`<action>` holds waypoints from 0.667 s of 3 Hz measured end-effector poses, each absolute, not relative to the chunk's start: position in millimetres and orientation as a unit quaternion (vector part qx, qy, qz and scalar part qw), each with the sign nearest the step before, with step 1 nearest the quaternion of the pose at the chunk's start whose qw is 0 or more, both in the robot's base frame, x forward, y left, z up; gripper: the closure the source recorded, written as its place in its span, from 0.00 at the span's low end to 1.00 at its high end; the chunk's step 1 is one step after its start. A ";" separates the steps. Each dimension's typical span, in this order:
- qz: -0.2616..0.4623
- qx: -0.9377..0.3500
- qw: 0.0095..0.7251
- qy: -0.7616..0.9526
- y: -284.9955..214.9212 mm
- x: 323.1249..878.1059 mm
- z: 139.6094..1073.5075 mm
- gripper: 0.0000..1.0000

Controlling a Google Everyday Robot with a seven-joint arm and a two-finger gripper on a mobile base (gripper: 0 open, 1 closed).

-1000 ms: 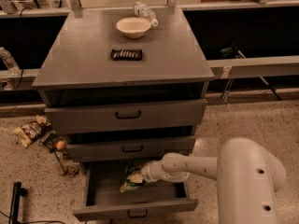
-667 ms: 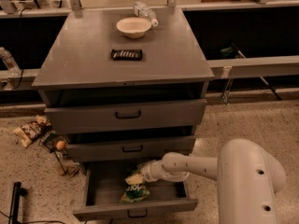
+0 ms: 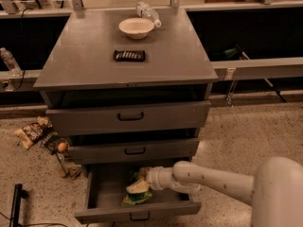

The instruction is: Place green rice chip bag into bottom drawer

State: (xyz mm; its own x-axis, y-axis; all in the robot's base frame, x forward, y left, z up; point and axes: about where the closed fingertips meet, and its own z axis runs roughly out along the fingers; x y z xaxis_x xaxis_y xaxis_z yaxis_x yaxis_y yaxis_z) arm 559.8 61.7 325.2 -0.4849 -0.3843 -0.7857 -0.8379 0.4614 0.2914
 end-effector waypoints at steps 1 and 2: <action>0.364 -0.377 0.356 0.774 25.3 525.1 378.6 0.51; 0.357 -0.357 0.365 0.783 -2.3 522.2 379.8 0.50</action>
Offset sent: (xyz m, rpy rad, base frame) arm -0.0287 -0.0280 0.0431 0.0574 -0.0264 -0.0068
